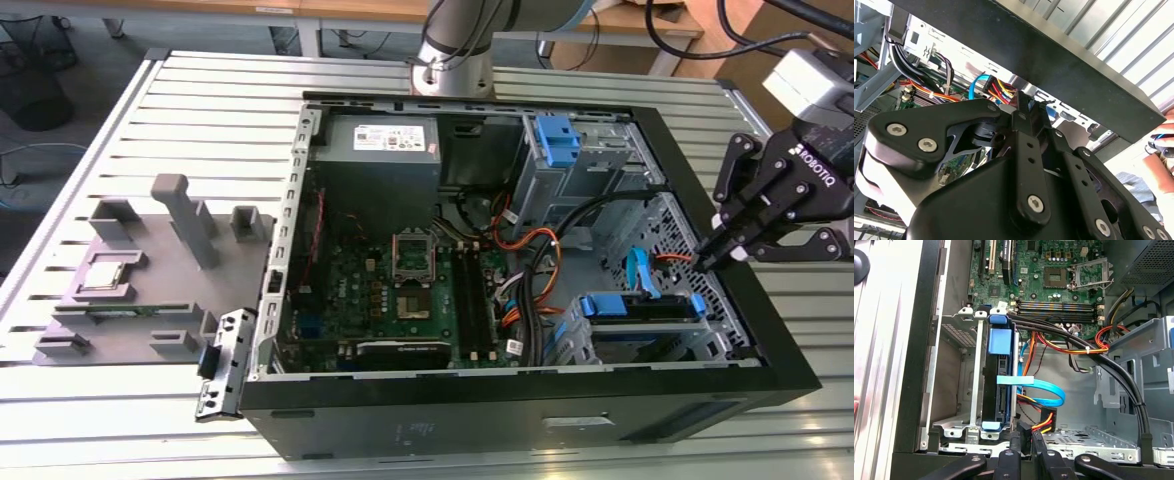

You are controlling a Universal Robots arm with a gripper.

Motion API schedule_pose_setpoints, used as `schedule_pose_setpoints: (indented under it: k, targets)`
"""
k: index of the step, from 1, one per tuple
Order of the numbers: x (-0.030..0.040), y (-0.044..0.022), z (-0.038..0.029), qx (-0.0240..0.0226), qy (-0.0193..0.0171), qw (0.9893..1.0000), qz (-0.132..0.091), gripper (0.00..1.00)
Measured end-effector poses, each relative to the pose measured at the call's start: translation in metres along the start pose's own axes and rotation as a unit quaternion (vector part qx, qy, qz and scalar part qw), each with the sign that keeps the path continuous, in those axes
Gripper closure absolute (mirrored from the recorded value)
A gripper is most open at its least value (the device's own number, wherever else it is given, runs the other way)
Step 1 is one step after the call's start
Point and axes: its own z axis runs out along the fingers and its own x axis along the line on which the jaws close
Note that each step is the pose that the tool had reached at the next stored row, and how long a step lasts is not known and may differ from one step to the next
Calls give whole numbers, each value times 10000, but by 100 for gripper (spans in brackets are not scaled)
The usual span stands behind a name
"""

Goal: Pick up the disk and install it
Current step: 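Insert the second disk wire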

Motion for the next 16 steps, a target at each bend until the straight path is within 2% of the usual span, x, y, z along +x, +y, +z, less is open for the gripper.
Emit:
schedule_pose_setpoints:
  k: [8, 16]
  targets:
    - [-1, 38, 10, 8, 2, 10000, 1, 76]
    - [-2, 39, 17, 9, 11, 10000, 2, 76]
